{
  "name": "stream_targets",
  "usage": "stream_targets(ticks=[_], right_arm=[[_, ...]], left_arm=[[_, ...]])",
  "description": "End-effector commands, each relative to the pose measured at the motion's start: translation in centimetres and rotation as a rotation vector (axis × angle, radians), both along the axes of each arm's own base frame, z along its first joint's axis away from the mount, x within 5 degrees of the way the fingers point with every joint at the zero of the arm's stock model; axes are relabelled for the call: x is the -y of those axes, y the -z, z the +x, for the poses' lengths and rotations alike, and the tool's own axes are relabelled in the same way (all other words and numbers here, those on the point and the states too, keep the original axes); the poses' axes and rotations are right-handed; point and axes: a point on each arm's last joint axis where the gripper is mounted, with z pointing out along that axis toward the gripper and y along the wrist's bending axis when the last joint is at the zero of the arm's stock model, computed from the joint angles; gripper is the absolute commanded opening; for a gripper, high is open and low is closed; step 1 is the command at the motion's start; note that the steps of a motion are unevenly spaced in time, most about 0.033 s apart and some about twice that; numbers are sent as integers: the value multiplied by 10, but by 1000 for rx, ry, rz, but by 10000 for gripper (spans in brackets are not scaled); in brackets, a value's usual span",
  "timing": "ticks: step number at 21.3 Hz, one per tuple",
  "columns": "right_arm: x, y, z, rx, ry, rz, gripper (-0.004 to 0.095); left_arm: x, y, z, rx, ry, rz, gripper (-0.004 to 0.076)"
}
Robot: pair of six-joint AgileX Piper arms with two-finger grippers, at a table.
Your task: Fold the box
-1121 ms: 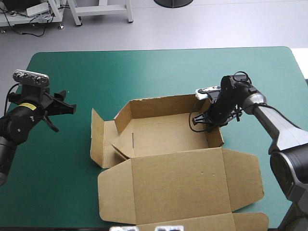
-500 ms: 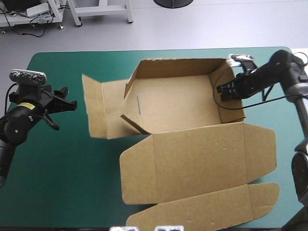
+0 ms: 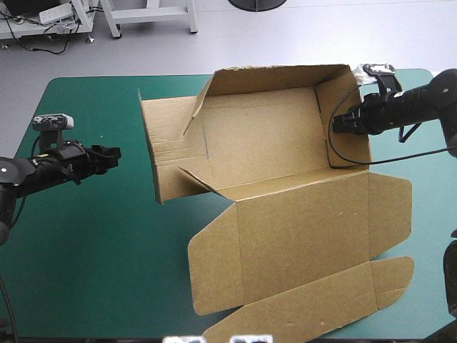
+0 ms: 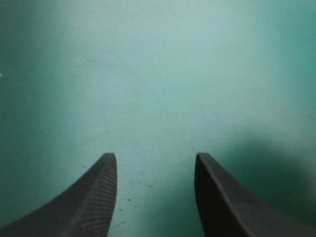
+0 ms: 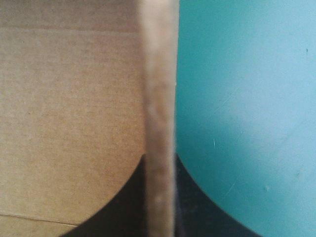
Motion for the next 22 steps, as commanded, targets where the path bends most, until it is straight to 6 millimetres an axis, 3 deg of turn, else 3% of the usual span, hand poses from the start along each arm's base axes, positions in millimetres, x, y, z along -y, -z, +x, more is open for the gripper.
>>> stream_targets(ticks=[1, 4, 9, 12, 15, 18, 22], right_arm=[[-6, -31, -8, 121, 21, 73, -25], [-15, -31, -7, 127, 22, 83, -25], [-45, -31, -3, 183, 39, 26, -25], [-55, -32, 0, 217, 60, 8, -25], [-53, -28, 3, 195, 97, 5, -25], [-53, -25, 5, 172, 114, 5, -24], [-52, -25, 6, 179, 129, 11, -24]], left_arm=[[9, -9, 10, 70, 138, -221, 350], [23, -8, 15, 101, 354, -443, 350], [27, -12, 17, 138, 420, -555, 350], [41, -14, 16, 127, 458, -581, 351], [57, -14, 15, 94, 508, -598, 377], [60, -22, 14, 121, 501, -650, 411], [60, -46, 12, 165, 513, -645, 438]])
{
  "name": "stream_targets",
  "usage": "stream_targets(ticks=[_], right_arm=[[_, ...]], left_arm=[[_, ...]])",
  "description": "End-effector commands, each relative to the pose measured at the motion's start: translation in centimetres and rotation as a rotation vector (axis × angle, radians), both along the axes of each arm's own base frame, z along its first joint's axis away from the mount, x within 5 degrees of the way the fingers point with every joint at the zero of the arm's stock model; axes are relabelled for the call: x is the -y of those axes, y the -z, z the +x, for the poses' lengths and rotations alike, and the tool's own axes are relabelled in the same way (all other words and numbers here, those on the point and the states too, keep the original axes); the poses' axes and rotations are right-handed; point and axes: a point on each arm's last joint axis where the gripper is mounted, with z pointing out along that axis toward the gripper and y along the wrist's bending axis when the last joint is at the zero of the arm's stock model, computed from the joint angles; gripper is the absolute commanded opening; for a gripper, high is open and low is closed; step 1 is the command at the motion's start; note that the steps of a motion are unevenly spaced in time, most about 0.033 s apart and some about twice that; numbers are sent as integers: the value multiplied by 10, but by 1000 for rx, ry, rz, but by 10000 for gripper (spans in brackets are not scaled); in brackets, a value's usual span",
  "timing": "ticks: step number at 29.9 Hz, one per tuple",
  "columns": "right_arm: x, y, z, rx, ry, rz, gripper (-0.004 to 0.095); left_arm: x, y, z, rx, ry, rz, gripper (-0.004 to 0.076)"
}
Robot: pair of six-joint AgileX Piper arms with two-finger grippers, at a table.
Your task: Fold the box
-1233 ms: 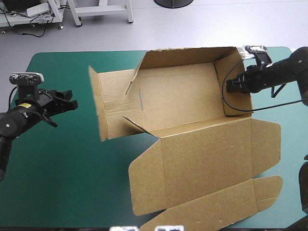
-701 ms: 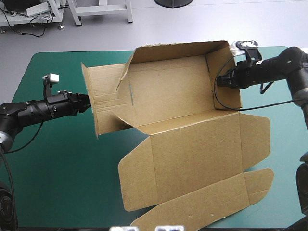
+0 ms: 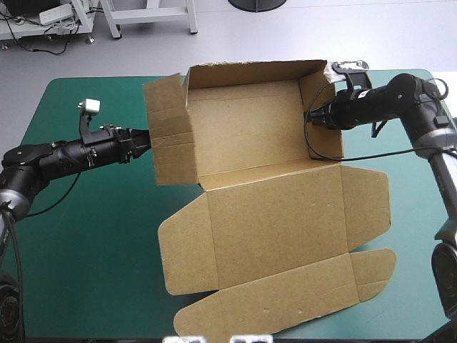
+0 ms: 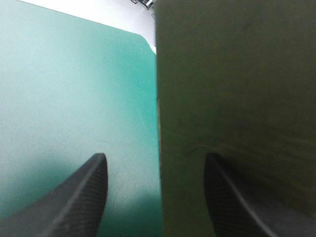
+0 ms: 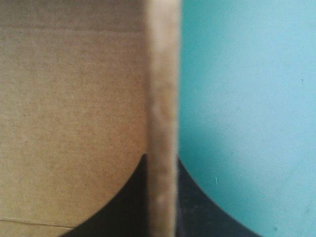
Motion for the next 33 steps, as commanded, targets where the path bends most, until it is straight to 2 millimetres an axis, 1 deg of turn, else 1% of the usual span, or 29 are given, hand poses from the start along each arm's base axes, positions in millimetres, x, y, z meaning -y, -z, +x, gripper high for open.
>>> stream_targets(ticks=[1, 5, 8, 12, 17, 19, 22, 25, 29, 33], right_arm=[[-2, -30, -7, 111, 33, 64, -24], [-4, -31, -7, 118, 37, 73, -23], [-7, -31, -7, 125, 37, 81, -23], [-11, -33, -6, 144, 59, 85, -23], [-12, -32, -4, 154, 91, 53, -23], [-12, -31, -4, 152, 90, 56, -23], [-12, -32, -4, 150, 93, 69, -23], [-14, -32, -4, 145, 98, 78, -23], [-24, -33, -6, 151, 91, 88, -23], [-40, -32, -9, 162, 92, 62, -23]], left_arm=[[8, -46, -16, 114, 83, -113, 439], [8, -59, -17, 140, 85, -105, 439], [9, -60, -17, 137, 91, -98, 450], [17, -61, -18, 137, 119, -107, 480], [30, -68, -21, 159, 165, -114, 481], [33, -74, -22, 179, 177, -115, 481], [34, -81, -22, 195, 181, -112, 481], [34, -81, -22, 191, 182, -59, 481], [32, -76, -19, 164, 147, 36, 480], [41, -75, -15, 160, 73, 81, 480]])
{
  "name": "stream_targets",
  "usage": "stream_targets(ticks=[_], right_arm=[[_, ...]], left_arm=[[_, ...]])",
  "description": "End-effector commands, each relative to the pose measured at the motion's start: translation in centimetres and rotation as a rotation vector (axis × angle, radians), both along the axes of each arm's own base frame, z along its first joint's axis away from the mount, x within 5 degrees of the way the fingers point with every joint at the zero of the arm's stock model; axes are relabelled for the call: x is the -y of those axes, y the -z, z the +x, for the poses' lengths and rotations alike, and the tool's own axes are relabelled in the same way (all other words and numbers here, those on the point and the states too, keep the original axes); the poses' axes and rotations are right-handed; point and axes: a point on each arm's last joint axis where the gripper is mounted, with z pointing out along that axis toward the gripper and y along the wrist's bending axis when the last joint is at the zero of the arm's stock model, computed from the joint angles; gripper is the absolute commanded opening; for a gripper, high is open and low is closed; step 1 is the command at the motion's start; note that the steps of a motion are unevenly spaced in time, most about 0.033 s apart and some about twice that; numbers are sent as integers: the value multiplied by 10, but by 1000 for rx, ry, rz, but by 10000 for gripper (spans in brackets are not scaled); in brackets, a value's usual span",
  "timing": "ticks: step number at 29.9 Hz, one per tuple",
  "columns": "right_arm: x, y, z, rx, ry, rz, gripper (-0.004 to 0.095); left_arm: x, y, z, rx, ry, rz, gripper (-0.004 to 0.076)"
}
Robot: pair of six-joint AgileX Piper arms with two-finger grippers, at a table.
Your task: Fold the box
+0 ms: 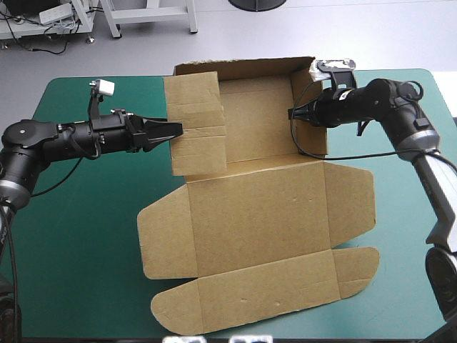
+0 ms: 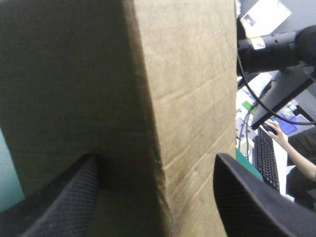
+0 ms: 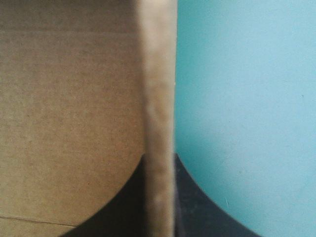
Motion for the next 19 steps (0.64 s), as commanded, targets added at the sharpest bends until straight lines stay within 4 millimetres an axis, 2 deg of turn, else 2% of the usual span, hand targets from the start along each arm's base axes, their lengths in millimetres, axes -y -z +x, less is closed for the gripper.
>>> stream_targets(ticks=[1, 4, 8, 12, 19], right_arm=[[-12, -31, -10, 119, 32, 61, -23], [-20, -30, -13, 121, 28, 46, -23], [-20, -30, -13, 112, 32, 50, -23], [-20, -29, -14, 100, 32, 47, -24], [-25, -30, -15, 89, 25, 91, -24]], left_arm=[[13, -24, -8, 76, -63, -7, 479], [26, -22, -8, 95, -114, 79, 479], [43, -17, -9, 89, -210, 194, 474], [49, -14, -11, 95, -304, 306, 449], [57, -10, -11, 72, -444, 381, 356]])
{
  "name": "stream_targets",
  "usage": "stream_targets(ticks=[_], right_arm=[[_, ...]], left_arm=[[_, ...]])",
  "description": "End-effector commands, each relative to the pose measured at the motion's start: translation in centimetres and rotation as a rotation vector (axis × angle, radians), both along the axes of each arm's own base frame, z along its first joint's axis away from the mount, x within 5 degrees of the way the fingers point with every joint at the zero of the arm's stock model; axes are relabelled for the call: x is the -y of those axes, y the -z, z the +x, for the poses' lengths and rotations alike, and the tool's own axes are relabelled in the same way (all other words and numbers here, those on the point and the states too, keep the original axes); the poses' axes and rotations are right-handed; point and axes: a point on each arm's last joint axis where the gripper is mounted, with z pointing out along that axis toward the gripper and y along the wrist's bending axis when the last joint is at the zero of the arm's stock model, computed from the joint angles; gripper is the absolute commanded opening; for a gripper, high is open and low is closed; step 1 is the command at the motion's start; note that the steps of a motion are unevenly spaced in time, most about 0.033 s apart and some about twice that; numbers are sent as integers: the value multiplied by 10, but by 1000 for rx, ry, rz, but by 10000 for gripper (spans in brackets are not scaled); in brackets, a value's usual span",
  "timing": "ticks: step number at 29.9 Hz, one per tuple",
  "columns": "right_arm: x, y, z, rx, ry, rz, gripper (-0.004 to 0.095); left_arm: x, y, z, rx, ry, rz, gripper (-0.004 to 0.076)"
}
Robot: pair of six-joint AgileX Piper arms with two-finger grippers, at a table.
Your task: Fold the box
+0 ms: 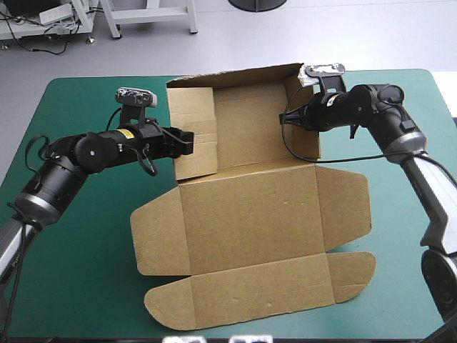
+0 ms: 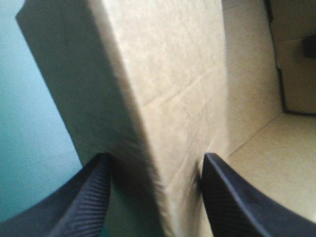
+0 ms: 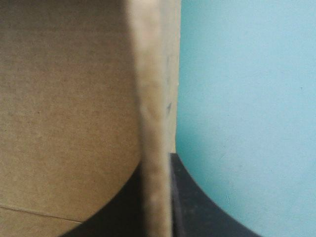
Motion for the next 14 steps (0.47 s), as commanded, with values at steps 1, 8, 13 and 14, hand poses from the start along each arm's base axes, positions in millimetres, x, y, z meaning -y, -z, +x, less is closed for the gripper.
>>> stream_targets(ticks=[1, 8, 13, 14], right_arm=[[-6, -35, -12, 96, 5, 143, -24], [-8, -33, -15, 63, -27, 137, -24], [-6, -27, -19, 14, -68, 69, -23], [-7, -25, -21, 2, -78, 18, -23]], left_arm=[[0, -22, -3, 84, -113, -40, 342], [3, -28, 0, 157, -201, -68, 202], [5, -15, 5, 91, -191, -19, -4], [6, -11, 6, 70, -187, 3, -4]])
